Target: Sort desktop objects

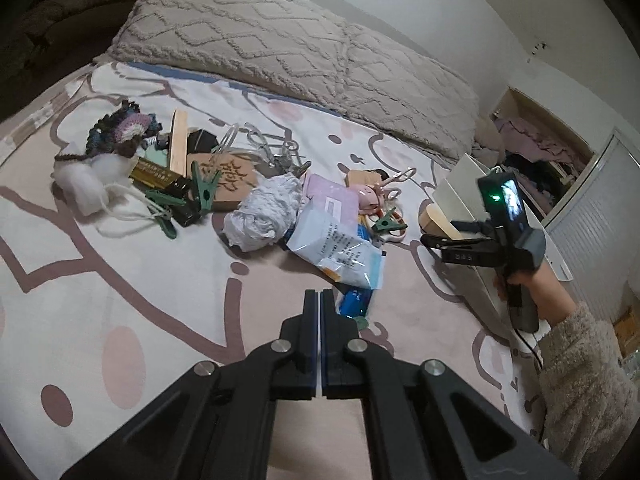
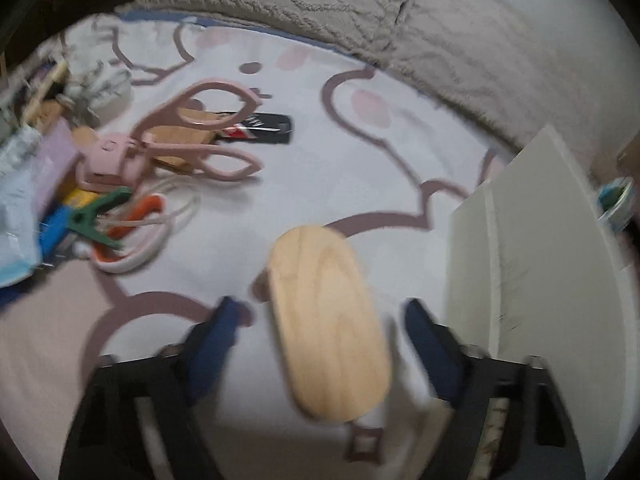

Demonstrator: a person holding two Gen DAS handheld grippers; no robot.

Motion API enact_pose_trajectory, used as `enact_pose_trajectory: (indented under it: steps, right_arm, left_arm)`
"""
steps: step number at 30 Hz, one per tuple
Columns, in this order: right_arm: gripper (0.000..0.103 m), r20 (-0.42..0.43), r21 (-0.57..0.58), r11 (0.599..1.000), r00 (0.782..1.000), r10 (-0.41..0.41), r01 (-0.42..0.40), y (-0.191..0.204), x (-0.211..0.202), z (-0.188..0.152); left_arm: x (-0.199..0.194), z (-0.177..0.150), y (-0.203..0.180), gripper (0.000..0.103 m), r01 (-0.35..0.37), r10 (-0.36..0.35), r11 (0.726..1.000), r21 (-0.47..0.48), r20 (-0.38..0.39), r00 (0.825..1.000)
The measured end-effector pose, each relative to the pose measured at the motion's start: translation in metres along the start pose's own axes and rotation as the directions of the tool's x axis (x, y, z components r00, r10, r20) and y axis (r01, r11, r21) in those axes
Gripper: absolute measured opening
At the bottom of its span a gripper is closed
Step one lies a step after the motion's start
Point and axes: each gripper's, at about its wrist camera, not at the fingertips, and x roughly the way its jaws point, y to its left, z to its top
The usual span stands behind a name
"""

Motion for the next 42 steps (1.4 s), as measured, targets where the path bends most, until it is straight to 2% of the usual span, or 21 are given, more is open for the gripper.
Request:
enact_pose_trajectory:
  steps: [1,3,5,7,9,11,19,21,23,25,27,28,29,35,42]
  right_arm:
    - [0.069,0.002,0.007,1.000,1.000,0.005,-0.005,0.001,-0.001,-0.002]
    - [0.065,0.009,-0.017,1.000,1.000,-0.022,0.022,0.008,-0.004,-0.005]
    - [0.060,0.018,-0.038,0.998,0.999,-0.046,0.046,0.018,-0.009,-0.011]
    - [0.056,0.035,-0.064,0.995,0.997,-0.068,0.070,0.028,-0.015,-0.018]
    - [0.049,0.051,-0.089,0.992,0.995,-0.084,0.088,0.038,-0.021,-0.028]
    - [0.049,0.069,-0.098,0.991,0.994,-0.089,0.096,0.047,-0.028,-0.040]
    - [0.048,0.104,-0.089,0.995,0.994,-0.022,0.031,0.065,-0.055,-0.077]
    - [0.048,0.120,-0.091,0.996,0.993,-0.012,0.023,0.072,-0.062,-0.088]
    - [0.048,0.140,-0.104,0.994,0.990,-0.024,0.038,0.080,-0.068,-0.099]
    - [0.048,0.151,-0.116,0.992,0.988,-0.035,0.053,0.086,-0.072,-0.105]
    - [0.048,0.159,-0.130,0.989,0.986,-0.046,0.067,0.093,-0.078,-0.112]
    - [0.048,0.165,-0.136,0.988,0.985,-0.050,0.073,0.097,-0.082,-0.116]
    - [0.048,0.173,-0.145,0.986,0.983,-0.053,0.079,0.101,-0.085,-0.120]
    - [0.048,0.206,-0.187,0.974,0.975,-0.089,0.128,0.120,-0.096,-0.135]
    - [0.048,0.211,-0.182,0.975,0.973,-0.090,0.130,0.119,-0.096,-0.136]
  left_arm:
    - [0.001,0.000,0.001,0.002,0.000,0.000,1.000,-0.006,-0.003,1.000]
    - [0.004,-0.001,0.001,0.012,0.005,-0.005,1.000,-0.004,-0.011,1.000]
    - [0.007,-0.002,-0.001,0.040,0.016,-0.016,1.000,-0.005,-0.018,1.000]
    - [0.008,-0.003,-0.003,0.052,0.032,-0.033,0.999,-0.012,-0.022,0.999]
    - [0.010,-0.004,-0.005,0.057,0.043,-0.044,0.999,-0.017,-0.031,0.999]
    - [0.011,-0.005,-0.006,0.063,0.041,-0.042,0.999,-0.024,-0.039,0.998]
    - [0.031,-0.014,-0.010,0.063,0.073,-0.078,0.996,-0.054,-0.093,0.993]
    - [0.036,-0.016,-0.008,0.055,0.069,-0.076,0.995,-0.068,-0.114,0.991]
    - [0.041,-0.017,-0.005,0.035,0.072,-0.084,0.993,-0.090,-0.127,0.988]
    - [0.041,-0.017,-0.002,0.025,0.080,-0.093,0.991,-0.103,-0.123,0.988]
    - [0.038,-0.017,-0.001,0.024,0.090,-0.102,0.990,-0.109,-0.112,0.988]
    - [0.036,-0.016,-0.001,0.015,0.099,-0.111,0.988,-0.115,-0.103,0.988]
    - [0.033,-0.015,-0.001,0.011,0.108,-0.119,0.987,-0.118,-0.094,0.988]
    - [0.013,-0.009,-0.006,0.010,0.148,-0.150,0.983,-0.110,-0.016,0.989]
    - [-0.022,0.003,-0.013,0.010,0.215,-0.208,0.973,-0.080,0.097,0.973]
